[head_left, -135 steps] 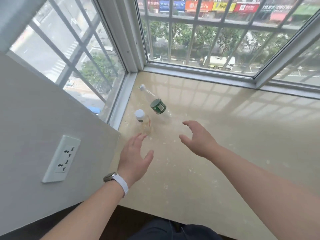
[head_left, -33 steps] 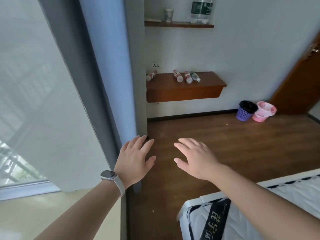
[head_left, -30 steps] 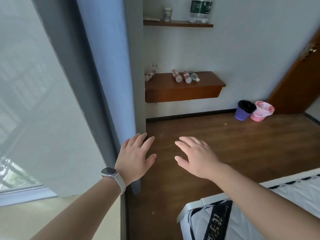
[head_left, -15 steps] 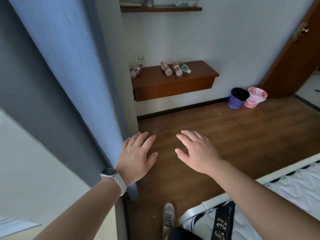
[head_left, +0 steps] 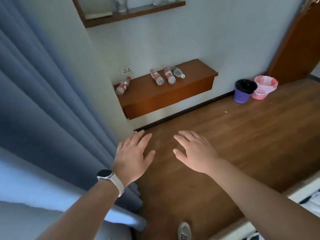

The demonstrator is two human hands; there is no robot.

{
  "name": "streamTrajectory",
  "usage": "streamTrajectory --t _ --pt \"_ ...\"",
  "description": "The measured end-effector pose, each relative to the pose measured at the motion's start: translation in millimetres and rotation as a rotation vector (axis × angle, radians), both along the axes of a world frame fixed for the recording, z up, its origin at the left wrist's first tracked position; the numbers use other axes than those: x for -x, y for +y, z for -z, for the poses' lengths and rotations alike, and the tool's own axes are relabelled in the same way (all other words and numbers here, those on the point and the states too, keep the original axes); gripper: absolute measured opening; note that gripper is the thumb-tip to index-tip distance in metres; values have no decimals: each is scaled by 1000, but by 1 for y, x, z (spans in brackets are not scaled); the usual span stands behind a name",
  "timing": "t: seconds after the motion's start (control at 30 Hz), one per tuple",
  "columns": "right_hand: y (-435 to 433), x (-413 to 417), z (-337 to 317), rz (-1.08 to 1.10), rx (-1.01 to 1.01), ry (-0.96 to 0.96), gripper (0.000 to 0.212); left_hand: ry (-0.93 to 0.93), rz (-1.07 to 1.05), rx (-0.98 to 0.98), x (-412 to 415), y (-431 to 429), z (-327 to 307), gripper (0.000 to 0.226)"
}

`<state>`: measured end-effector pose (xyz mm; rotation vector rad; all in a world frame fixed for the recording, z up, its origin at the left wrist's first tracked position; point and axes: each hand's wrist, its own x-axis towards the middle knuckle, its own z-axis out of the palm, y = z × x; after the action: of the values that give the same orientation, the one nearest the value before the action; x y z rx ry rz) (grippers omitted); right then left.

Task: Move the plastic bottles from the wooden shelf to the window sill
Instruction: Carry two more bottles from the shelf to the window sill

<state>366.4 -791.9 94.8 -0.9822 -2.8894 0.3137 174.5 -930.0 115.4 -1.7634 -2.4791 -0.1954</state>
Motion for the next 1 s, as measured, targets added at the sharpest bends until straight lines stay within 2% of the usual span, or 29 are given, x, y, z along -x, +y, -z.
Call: streamTrajectory --t 0.23,0.7,1.0 --pt "74 4 -2 37 -10 20 58 14 37 53 15 83 3 66" --pt "166 -31 4 279 69 -1 58 -11 304 59 14 223 7 67" --pt "241 17 -6 400 54 -28 59 -70 440 -8 65 332 17 59"
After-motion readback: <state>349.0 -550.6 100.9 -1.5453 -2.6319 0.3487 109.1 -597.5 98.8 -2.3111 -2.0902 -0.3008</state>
